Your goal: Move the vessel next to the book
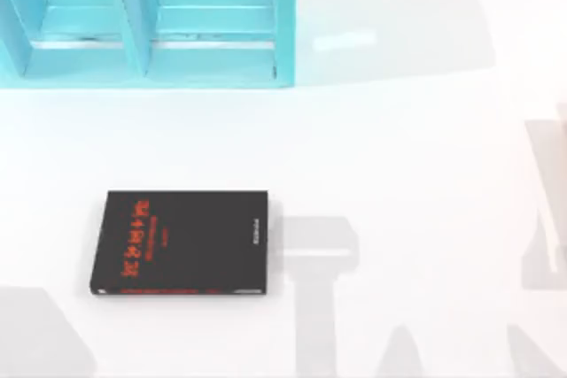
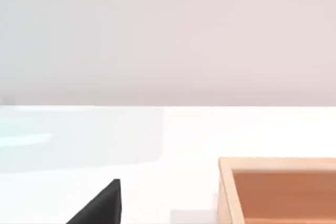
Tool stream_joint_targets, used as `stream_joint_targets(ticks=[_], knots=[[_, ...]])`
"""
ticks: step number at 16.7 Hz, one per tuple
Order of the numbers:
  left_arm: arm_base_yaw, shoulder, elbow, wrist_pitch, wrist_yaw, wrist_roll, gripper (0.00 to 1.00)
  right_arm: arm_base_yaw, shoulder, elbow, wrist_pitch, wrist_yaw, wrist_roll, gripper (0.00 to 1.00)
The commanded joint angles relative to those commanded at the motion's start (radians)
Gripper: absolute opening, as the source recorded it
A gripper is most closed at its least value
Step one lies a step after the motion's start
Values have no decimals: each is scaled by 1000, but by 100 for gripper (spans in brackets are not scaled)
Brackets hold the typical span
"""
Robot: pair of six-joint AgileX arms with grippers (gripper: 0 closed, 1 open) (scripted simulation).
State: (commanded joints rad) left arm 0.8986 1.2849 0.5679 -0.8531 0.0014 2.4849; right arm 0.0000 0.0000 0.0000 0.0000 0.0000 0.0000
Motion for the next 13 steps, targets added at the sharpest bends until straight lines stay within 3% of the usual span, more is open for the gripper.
stream_joint_targets(ticks=[7, 13], knots=[[-1, -2, 3, -3, 0, 2, 0, 0, 0, 0, 0, 0, 0, 100], [2, -50, 97, -164, 1, 0, 0, 0, 0, 0, 0, 0, 0, 100]])
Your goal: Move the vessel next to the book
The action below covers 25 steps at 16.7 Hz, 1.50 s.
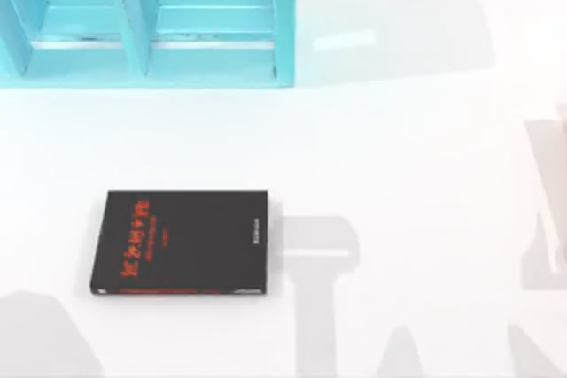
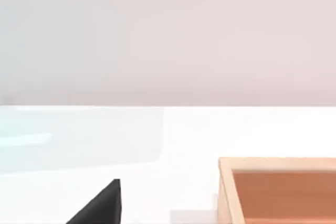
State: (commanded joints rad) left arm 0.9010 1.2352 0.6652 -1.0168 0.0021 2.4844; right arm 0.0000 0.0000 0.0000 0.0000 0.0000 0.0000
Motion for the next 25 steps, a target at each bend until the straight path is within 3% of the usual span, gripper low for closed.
stream_joint_targets(ticks=[9, 13, 18, 25], knots=[[-7, -29, 60, -76, 0, -11, 0, 0, 0, 0, 0, 0, 0, 100], [-63, 1, 100, -85, 2, -138, 0, 0, 0, 0, 0, 0, 0, 100], [-211, 80, 191, -108, 5, -485, 0, 0, 0, 0, 0, 0, 0, 100], [-501, 233, 329, -157, 25, -1174, 0, 0, 0, 0, 0, 0, 0, 100]])
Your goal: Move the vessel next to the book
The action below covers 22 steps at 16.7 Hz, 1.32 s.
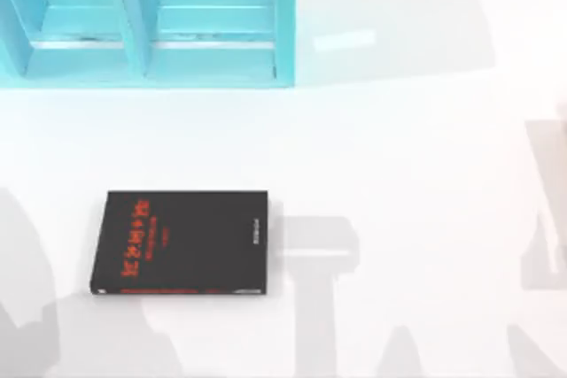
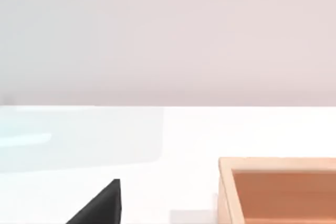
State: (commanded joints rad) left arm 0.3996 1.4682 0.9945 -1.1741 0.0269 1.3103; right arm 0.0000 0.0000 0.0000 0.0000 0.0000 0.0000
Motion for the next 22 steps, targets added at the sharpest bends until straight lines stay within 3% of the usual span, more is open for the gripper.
stream_joint_targets(ticks=[8, 12, 16, 22], knots=[[-349, 128, 158, -11, 23, -946, 0, 0, 0, 0, 0, 0, 0, 100], [-485, 156, 223, 3, 20, -1278, 0, 0, 0, 0, 0, 0, 0, 100], [-562, 167, 260, 16, 13, -1443, 0, 0, 0, 0, 0, 0, 0, 100], [-566, 164, 260, 16, 13, -1458, 0, 0, 0, 0, 0, 0, 0, 100]])
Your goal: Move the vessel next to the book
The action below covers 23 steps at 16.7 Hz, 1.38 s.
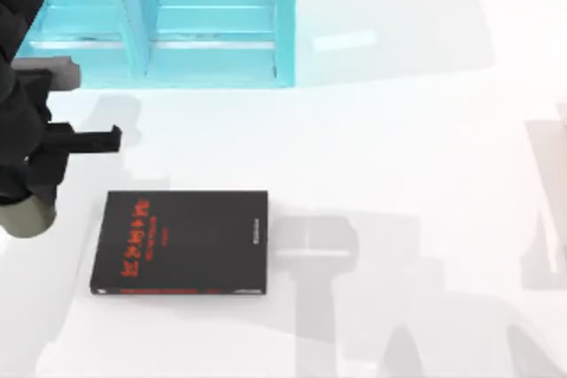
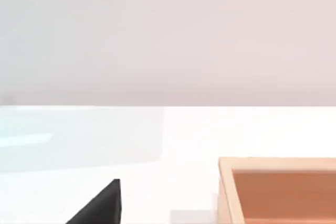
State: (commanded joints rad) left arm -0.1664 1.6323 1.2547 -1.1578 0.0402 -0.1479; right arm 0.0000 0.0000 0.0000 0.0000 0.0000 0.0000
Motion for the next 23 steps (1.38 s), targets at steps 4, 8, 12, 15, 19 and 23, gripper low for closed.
stream_joint_targets(ticks=[4, 8, 12, 15, 19, 23], knots=[[6, 21, -64, 70, 0, 11, 0, 0, 0, 0, 0, 0, 0, 100], [19, 51, -161, 229, 1, 18, 0, 0, 0, 0, 0, 0, 0, 100], [22, 70, -188, 259, 0, 26, 0, 0, 0, 0, 0, 0, 0, 100], [22, 70, -188, 259, 0, 26, 15, 0, 0, 0, 0, 0, 0, 100], [22, 70, -188, 259, 0, 26, 45, 0, 0, 0, 0, 0, 0, 100], [22, 70, -188, 259, 0, 26, 75, 0, 0, 0, 0, 0, 0, 100]])
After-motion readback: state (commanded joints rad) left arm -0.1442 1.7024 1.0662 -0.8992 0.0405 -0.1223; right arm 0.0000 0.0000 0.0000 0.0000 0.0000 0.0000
